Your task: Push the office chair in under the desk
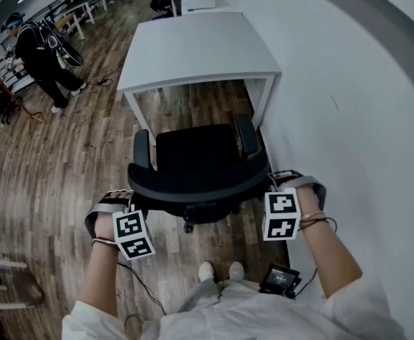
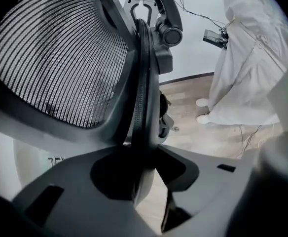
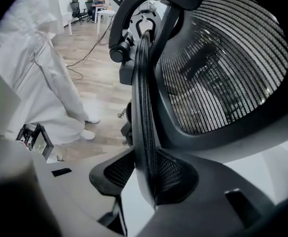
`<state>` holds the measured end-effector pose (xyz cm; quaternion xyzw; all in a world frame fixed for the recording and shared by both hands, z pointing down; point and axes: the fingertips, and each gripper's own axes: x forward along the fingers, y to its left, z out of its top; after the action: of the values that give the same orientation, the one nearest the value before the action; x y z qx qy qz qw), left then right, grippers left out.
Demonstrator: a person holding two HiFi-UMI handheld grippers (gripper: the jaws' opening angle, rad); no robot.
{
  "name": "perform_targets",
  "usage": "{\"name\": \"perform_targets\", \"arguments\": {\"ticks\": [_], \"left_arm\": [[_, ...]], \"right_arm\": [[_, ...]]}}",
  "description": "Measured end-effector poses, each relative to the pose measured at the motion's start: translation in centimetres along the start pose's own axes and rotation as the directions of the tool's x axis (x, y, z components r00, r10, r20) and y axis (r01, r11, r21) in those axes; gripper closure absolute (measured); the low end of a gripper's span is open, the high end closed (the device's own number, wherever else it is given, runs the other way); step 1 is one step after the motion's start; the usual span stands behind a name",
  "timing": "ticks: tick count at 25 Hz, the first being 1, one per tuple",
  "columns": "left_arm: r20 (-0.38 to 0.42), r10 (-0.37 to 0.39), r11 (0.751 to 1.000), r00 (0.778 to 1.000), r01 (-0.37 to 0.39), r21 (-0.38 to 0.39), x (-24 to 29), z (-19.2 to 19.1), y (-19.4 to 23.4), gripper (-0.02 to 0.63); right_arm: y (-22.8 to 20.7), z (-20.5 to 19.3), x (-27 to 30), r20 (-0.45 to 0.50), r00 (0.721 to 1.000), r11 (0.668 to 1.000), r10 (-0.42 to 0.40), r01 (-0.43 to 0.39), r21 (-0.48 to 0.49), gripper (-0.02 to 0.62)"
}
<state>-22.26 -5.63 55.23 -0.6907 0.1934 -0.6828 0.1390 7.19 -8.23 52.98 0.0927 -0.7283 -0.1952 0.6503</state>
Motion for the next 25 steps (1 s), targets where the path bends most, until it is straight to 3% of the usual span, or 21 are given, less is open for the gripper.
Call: {"name": "perform_targets", "arguments": {"ticks": [13,25], "left_arm": [[0.023,0.014,0.999,1.000,-0.015,0.039,2.7,-0.4,5.1,0.480],[0.007,-0.012,1.000,1.000,0.011,0.029,5.0,0.5,8.9,0.480]], "right_arm": [[-4.0,0.1,1.7,-0.023,0.999,0.998,-0.026,0.028,0.049,0.451],[-8.2,-1.3,3.7,-0.014,1.000,1.000,-0.005,0.006,0.031,0.453]]}}
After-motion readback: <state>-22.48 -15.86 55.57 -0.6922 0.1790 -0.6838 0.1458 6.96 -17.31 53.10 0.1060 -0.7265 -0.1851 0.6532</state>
